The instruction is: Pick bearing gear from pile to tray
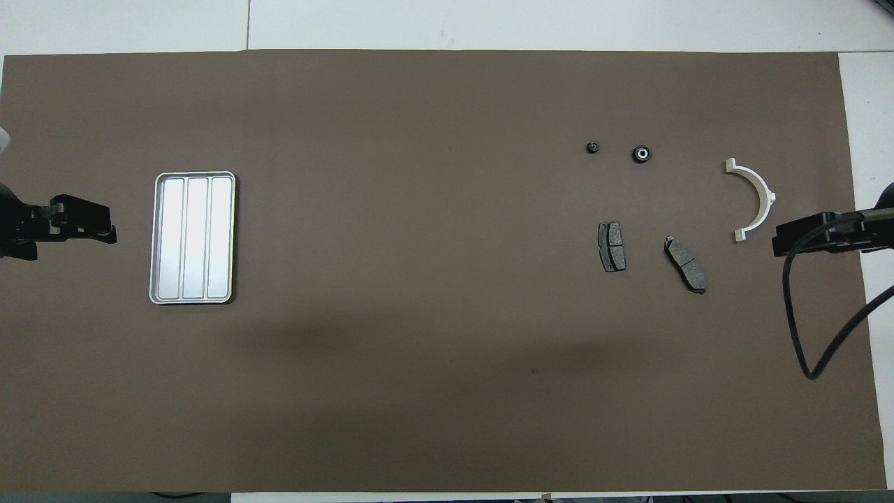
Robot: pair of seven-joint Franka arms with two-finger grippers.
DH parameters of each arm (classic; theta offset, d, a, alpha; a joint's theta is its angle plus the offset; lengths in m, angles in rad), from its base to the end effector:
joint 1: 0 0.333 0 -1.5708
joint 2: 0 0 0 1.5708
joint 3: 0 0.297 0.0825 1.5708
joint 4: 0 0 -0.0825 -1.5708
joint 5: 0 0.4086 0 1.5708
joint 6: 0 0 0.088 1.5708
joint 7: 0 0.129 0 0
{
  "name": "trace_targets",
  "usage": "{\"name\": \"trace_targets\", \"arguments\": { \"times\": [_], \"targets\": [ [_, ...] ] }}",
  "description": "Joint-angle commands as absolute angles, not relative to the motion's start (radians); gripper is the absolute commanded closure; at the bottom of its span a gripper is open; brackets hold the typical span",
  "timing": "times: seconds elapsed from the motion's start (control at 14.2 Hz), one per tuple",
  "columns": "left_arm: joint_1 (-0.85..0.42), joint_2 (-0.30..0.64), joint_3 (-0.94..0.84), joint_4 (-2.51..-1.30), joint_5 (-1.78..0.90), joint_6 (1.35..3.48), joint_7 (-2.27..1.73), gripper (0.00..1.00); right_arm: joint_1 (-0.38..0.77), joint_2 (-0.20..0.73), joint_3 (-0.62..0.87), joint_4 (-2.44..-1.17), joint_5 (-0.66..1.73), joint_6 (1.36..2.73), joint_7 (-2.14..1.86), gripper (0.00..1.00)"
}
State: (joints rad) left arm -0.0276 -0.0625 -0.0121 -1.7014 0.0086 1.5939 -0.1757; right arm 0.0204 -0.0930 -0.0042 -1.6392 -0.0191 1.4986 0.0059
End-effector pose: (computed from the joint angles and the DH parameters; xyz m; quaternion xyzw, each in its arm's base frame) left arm 0.5588 -0.0213 0.5563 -0.9974 -0.0678 0.0219 0.0071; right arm 0.5427 0.0061 0.5959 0.9997 0.0047 -0.0237 0.0096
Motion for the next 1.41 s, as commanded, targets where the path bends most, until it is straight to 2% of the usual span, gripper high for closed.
{"name": "trace_targets", "arguments": {
  "times": [0.0,1.2,1.34],
  "targets": [
    [-0.02,-0.072,-0.017,-1.704,0.003,1.585,-0.169,0.0,0.017,-0.106,-0.003,-1.649,-0.012,1.503,0.009,0.0],
    [-0.02,-0.072,-0.017,-1.704,0.003,1.586,-0.169,0.0,0.021,-0.133,0.005,-1.67,0.0,1.517,-0.02,0.0],
    [-0.02,-0.072,-0.017,-1.704,0.003,1.586,-0.169,0.0,0.046,-0.132,0.005,-1.704,0.0,1.577,-0.003,0.0]
  ]
}}
